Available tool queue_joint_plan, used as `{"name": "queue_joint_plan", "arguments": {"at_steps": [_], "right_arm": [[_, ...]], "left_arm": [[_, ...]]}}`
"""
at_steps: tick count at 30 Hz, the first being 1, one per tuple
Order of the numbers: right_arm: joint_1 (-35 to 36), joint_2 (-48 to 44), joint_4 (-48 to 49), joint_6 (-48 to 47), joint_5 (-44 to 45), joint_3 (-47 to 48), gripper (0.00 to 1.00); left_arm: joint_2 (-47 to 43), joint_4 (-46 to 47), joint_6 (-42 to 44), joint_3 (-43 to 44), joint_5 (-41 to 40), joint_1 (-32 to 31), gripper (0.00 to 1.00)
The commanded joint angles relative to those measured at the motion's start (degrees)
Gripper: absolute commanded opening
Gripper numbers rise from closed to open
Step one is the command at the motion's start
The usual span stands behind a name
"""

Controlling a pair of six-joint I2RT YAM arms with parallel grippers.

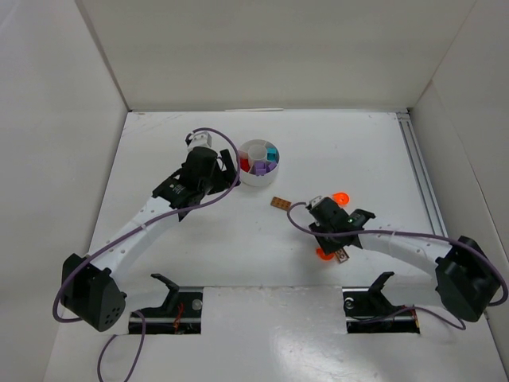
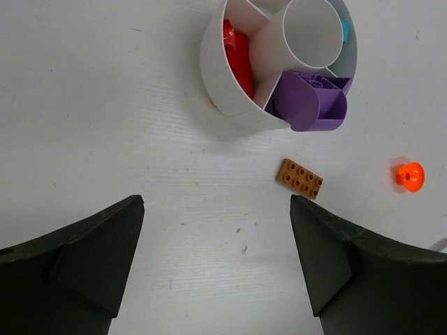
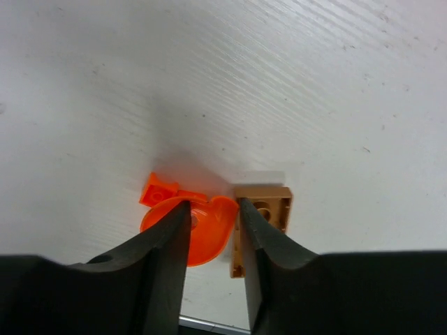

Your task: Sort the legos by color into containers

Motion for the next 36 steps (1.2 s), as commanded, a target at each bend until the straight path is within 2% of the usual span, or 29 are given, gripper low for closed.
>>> {"name": "queue_joint_plan", "arguments": {"at_steps": [1,11,14,20,25,30,36], "right_arm": [[1.8,0.4,2.7,-1.1,-0.5,2.3,0.38],[1.8,-3.7,4.4,-2.2,-6.4,-0.9,0.39],[1.8,-5.9,5.5,-4.4,-7.9,-1.6,0.48],[1.8,-12.0,2.3,-4.5,-9.6,-3.7,0.48],[-2.8,-17.1,1.8,-1.9,-13.6,-8.5,0.48],[-9.6,-23.1,7.0,-1.9,-19.4,-13.5,0.49],[-12.7,-27.9,9.5,-1.4,-23.1,-15.6,0.49]], "left_arm": [[-1.3,0.1,0.1,-0.4,-0.2,0.0,0.83],[-1.3,-0.5,0.1,0.1,-0.2,0.0,0.82],[-1.3,-0.5,0.1,0.1,-0.2,0.0,0.82],[-1.3,-0.5,0.1,-1.0,-0.2,0.0,0.82],[-1.9,0.2,0.1,-1.6,0.3,0.0,0.82],[-1.9,0.2,0.7,-1.6,1.1,0.0,0.81],[0.0,0.7,1.2,-1.1,1.8,0.0,0.81]]}}
